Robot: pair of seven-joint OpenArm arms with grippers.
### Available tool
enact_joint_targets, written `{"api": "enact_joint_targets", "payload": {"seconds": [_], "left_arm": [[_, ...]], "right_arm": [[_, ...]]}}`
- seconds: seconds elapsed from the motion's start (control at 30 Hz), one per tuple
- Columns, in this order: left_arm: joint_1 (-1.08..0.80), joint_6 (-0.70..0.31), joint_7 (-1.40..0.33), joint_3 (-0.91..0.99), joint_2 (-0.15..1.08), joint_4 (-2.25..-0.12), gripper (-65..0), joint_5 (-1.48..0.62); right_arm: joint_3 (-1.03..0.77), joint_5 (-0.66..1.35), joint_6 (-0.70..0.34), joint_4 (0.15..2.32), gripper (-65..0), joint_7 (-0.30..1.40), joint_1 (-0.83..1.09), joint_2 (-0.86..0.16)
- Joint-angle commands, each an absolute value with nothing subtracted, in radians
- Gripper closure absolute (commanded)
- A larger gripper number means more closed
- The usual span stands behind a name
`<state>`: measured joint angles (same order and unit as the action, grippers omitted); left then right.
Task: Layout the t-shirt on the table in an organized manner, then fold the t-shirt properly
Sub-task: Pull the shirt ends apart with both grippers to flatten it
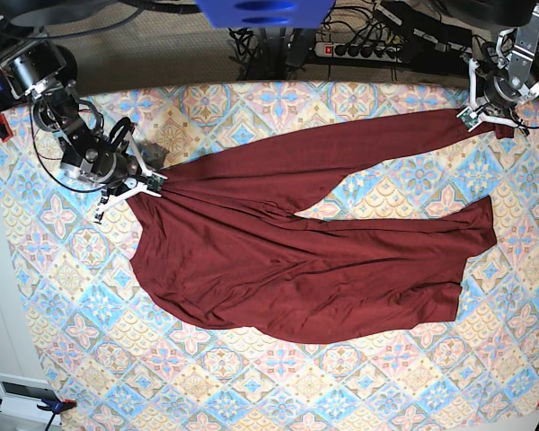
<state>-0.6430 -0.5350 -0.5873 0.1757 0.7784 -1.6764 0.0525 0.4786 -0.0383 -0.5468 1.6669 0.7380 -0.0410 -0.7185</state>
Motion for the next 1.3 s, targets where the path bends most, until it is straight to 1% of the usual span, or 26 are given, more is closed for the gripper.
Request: {"api": "enact_joint_targets", "payload": {"seconds": [0.0,0.03,0.1,0.3,0.37,0.43,0.53,0.63,0.7,0.77,0.9,1.1,1.2,1.27], "left_arm": [[-0.639,-0.535,-0.627,0.186,0.799,-1.684,-0.1,0.050],[-0.628,-0.536,-0.634,0.185,0.799,-1.684,-0.5,0.030],[-0.622,-0.536,-0.634,0.193,0.799,-1.684,-3.4,-0.018],[-0.657,-0.536,-0.631,0.292,0.799,-1.684,-20.7,-0.193],[-0.657,-0.538,-0.633,0.317,0.799,-1.682,-24.6,-0.263],[-0.661,-0.539,-0.634,0.348,0.799,-1.681,-26.9,-0.346],[-0.659,-0.539,-0.665,0.389,0.800,-1.681,-27.2,-0.463],[-0.653,-0.539,-0.717,0.484,0.796,-1.669,-27.2,-0.541],[-0.641,-0.539,-0.733,0.553,0.762,-1.629,-27.2,-0.595],[-0.585,-0.539,-0.745,0.598,0.736,-1.575,-27.2,-0.625],[-0.503,-0.539,-0.842,0.668,0.690,-1.458,-27.2,-0.631],[-0.470,-0.541,-0.865,0.657,0.650,-1.442,-27.2,-0.624],[-0.469,-0.536,-0.865,0.584,0.651,-1.442,-27.2,-0.622],[-0.467,-0.536,-0.863,0.552,0.651,-1.442,-25.0,-0.605]], "right_arm": [[0.467,-0.042,-0.542,1.678,0.0,0.734,-0.058,-0.739],[0.467,-0.042,-0.542,1.678,0.0,0.734,-0.058,-0.739],[0.467,-0.042,-0.542,1.679,0.0,0.734,-0.058,-0.739],[0.467,-0.042,-0.542,1.681,0.0,0.734,-0.058,-0.737],[0.467,-0.042,-0.542,1.682,0.0,0.734,-0.056,-0.737],[0.467,-0.042,-0.542,1.682,0.0,0.734,-0.056,-0.737],[0.467,-0.042,-0.542,1.684,0.0,0.734,-0.056,-0.737],[0.467,-0.042,-0.542,1.684,0.0,0.734,-0.056,-0.737],[0.467,-0.042,-0.542,1.685,0.0,0.734,-0.056,-0.737],[0.467,-0.042,-0.542,1.687,0.0,0.734,-0.056,-0.737],[0.467,-0.042,-0.542,1.687,0.0,0.733,-0.056,-0.737],[0.467,-0.042,-0.542,1.687,0.0,0.730,-0.056,-0.737],[0.466,-0.042,-0.542,1.687,0.0,0.728,-0.056,-0.737],[0.466,-0.042,-0.542,1.687,0.0,0.728,-0.058,-0.737]]}}
